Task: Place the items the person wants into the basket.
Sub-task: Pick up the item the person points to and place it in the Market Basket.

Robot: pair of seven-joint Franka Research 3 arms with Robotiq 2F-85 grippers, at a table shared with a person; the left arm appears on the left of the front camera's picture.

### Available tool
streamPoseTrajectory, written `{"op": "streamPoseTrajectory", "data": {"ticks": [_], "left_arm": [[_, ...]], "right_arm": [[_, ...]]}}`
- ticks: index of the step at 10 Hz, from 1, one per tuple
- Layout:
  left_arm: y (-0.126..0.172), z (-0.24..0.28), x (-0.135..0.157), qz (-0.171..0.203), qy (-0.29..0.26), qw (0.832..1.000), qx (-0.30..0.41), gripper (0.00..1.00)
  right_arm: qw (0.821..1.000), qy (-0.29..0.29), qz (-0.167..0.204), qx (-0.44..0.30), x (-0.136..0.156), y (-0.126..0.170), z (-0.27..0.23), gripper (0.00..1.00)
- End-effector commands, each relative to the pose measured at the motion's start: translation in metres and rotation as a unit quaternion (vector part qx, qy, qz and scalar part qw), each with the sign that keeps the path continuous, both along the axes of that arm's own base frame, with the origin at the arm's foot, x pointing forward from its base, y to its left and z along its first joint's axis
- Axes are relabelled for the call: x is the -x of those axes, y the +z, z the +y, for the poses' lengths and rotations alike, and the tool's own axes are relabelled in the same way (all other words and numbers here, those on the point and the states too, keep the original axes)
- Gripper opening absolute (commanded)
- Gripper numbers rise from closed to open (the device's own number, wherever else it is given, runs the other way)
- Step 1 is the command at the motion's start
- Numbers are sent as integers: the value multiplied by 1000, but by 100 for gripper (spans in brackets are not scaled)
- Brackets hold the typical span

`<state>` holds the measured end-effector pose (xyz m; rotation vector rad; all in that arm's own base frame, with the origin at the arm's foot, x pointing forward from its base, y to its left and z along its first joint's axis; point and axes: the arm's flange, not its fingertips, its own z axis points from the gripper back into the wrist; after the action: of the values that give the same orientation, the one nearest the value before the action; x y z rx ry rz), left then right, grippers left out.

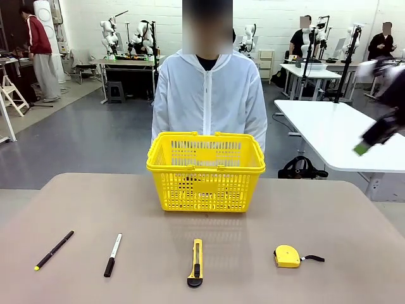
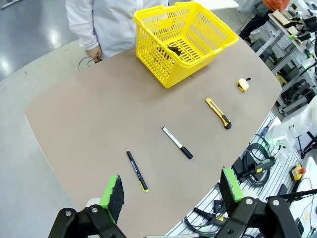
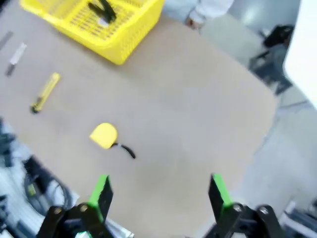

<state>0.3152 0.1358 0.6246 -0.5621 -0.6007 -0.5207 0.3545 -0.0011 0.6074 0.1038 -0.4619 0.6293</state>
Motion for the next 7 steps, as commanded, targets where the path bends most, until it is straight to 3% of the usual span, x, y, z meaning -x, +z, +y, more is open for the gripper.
{"op": "streamPoseTrajectory", "data": {"ticks": [1, 2, 4, 7], "left_arm": [[0, 2, 0, -10, -8, 1000, 5, 100], [0, 2, 0, -10, -8, 1000, 5, 100], [0, 2, 0, -10, -8, 1000, 5, 100], [0, 2, 0, -10, -8, 1000, 5, 100]], "right_arm": [[997, 57, 3, -52, 26, 8, -40, 100], [995, 75, -11, -70, 38, 6, -58, 100], [993, 54, -29, -105, 60, -9, -83, 100], [984, 53, -107, -134, 108, -9, -97, 100]]}}
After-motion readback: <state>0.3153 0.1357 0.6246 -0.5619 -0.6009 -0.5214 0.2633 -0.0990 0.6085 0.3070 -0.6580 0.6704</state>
